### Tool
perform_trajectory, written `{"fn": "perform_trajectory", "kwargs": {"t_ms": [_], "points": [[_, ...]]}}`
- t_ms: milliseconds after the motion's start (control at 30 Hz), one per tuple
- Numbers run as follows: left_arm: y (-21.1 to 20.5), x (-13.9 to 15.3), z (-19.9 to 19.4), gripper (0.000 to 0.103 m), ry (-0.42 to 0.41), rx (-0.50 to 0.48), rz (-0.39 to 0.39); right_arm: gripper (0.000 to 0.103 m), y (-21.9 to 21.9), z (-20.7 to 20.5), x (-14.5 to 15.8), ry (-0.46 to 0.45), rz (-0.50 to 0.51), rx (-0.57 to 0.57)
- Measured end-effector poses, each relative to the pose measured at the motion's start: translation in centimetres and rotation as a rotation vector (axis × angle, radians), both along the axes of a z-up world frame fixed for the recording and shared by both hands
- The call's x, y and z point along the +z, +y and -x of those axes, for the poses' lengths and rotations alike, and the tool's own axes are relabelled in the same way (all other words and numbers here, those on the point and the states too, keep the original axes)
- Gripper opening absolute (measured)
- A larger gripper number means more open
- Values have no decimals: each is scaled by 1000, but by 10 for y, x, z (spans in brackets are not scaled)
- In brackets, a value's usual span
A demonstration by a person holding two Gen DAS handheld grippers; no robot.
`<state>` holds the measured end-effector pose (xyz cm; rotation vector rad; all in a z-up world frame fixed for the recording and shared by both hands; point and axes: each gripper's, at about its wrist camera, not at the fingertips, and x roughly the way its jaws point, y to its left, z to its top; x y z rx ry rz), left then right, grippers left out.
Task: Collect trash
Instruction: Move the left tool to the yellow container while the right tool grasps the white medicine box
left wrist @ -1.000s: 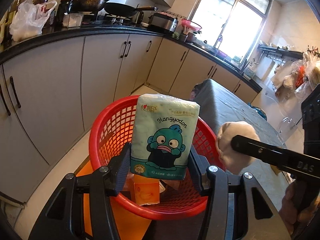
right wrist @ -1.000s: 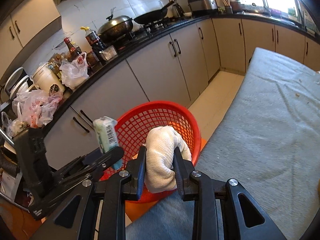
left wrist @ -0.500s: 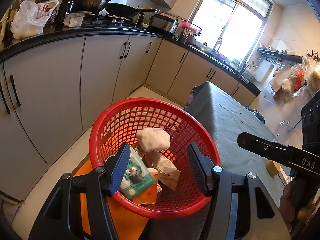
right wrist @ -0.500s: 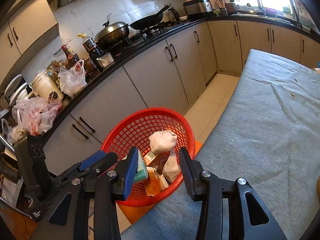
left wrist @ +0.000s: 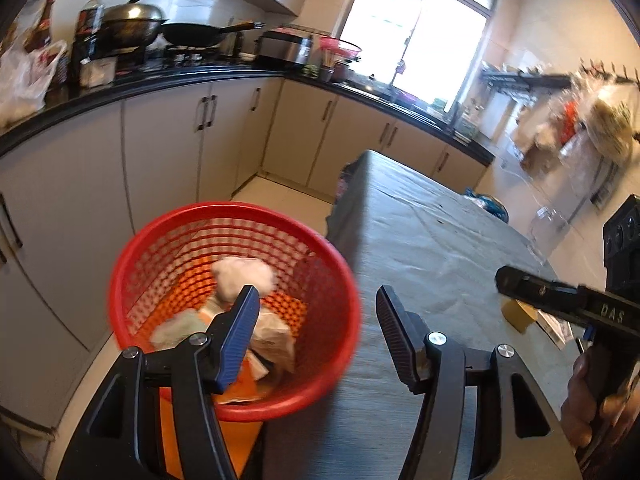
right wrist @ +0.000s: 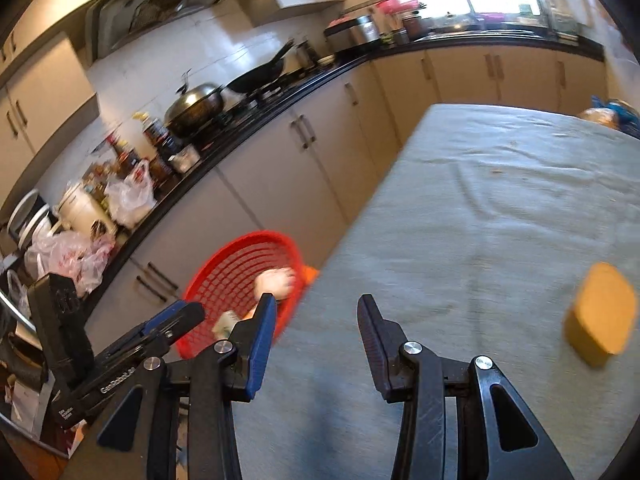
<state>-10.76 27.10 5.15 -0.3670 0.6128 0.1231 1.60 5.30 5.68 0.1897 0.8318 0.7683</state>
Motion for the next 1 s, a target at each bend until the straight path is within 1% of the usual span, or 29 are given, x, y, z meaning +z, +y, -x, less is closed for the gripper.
{"fn": "perform_trajectory", "kwargs": {"t_ms": [100,200,267,300,367,467,567,667,800,867,933,967,1000], "points": [[-24,3,-8,61,6,-39,-23,46,-40,-9,1,4,-7,-71],[-47,5,-15,61,19,-87,-37,46,-91,-19,0,8,-8,-171],[-65,5,-21,62,27,-123,-55,46,-134,-24,0,12,-7,-273],[-74,5,-23,62,29,-140,-63,46,-150,-24,1,16,-10,-303],[-92,6,-29,63,35,-176,-74,46,-193,-23,0,20,-14,-411],[-120,5,-39,63,48,-228,-88,46,-241,-17,-2,17,19,-554],[-141,4,-47,63,59,-271,-96,46,-273,-18,-13,53,50,-642],[-161,2,-54,63,74,-314,-101,46,-286,-22,-24,89,56,-653],[-183,1,-61,64,90,-355,-118,45,-287,-28,-37,113,101,-647],[-192,1,-65,65,98,-368,-128,39,-284,-30,-44,125,131,-648],[-199,0,-69,67,104,-378,-138,19,-283,-29,-48,137,143,-653],[-201,0,-70,68,107,-380,-141,14,-285,-31,-51,143,139,-653],[-203,0,-72,69,110,-382,-143,11,-288,-31,-51,136,137,-662]]}}
